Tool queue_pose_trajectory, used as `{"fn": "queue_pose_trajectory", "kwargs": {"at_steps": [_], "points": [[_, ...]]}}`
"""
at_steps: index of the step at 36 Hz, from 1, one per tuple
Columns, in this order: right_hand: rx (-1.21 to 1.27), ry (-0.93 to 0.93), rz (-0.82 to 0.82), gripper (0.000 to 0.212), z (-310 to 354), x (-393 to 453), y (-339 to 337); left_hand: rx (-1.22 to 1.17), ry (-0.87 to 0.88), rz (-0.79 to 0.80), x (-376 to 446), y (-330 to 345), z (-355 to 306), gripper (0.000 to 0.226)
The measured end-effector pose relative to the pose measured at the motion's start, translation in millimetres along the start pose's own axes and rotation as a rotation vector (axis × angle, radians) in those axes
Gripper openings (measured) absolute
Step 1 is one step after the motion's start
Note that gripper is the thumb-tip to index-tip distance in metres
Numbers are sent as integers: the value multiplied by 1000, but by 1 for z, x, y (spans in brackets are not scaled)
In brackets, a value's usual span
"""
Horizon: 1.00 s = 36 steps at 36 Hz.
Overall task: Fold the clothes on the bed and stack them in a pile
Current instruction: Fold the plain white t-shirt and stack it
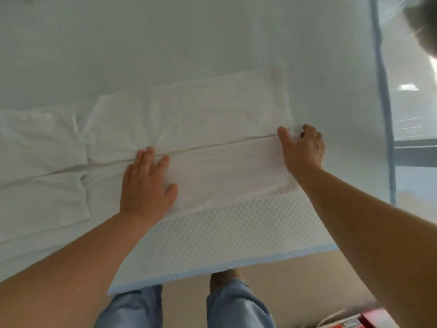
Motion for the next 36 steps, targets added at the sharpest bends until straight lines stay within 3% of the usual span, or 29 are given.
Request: {"fn": "queue_pose_trajectory", "kwargs": {"at_steps": [10, 15, 23, 29, 36], "points": [[57, 9, 165, 39, 3, 30, 17, -19, -89, -12, 4, -6, -1, 69], [214, 27, 170, 27, 4, 33, 12, -45, -123, 8, 9, -6, 0, 57], [438, 38, 162, 31, 9, 31, 4, -95, -120, 18, 13, -8, 5, 60], [363, 15, 280, 12, 9, 29, 11, -104, -120, -3, 13, -5, 6, 60], [140, -24, 433, 18, 17, 29, 13, -115, -134, -26, 14, -5, 9, 57]]}}
Point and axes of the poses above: each hand's wrist, its own x-axis towards the middle knuckle, its own y-axis out of the palm, z = x × y, the point moved 9 cm from there along x, towards the middle knuckle, and after that the axes turned 15 degrees about x, right-handed, at the moved point
